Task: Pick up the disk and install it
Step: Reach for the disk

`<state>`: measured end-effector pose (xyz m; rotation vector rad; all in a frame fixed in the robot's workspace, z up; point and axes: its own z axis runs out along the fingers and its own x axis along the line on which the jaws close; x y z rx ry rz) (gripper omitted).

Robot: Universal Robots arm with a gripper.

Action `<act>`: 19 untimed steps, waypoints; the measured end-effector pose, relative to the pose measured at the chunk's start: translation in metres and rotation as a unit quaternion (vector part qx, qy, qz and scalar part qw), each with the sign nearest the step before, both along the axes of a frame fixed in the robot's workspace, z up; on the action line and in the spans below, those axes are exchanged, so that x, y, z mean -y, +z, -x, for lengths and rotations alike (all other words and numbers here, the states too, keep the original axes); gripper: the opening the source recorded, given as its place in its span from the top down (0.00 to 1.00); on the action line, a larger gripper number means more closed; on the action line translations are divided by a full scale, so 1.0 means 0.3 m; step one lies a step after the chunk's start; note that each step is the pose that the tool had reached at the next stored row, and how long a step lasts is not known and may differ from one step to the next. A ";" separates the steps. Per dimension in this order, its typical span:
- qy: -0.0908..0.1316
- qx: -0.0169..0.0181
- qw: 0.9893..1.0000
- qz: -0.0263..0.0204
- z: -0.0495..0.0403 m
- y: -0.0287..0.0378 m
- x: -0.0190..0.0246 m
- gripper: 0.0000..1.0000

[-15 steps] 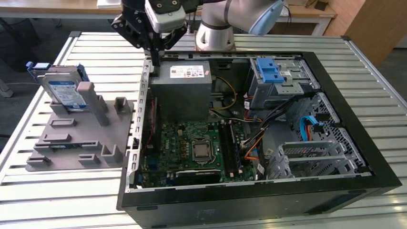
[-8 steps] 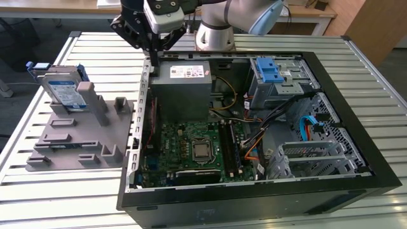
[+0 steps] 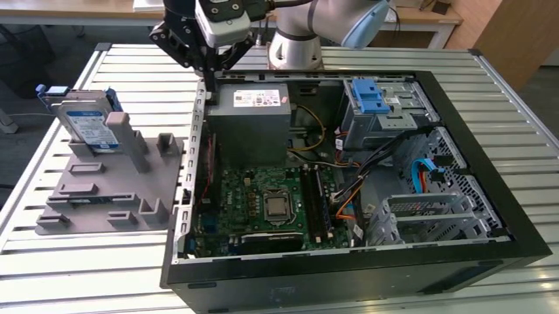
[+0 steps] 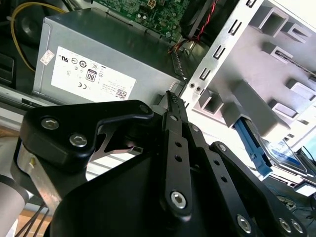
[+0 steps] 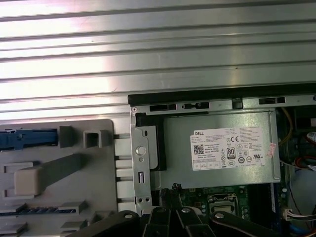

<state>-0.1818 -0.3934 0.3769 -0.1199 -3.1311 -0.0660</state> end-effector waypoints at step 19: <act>0.000 -0.003 1.000 0.000 0.013 -0.007 0.000 0.89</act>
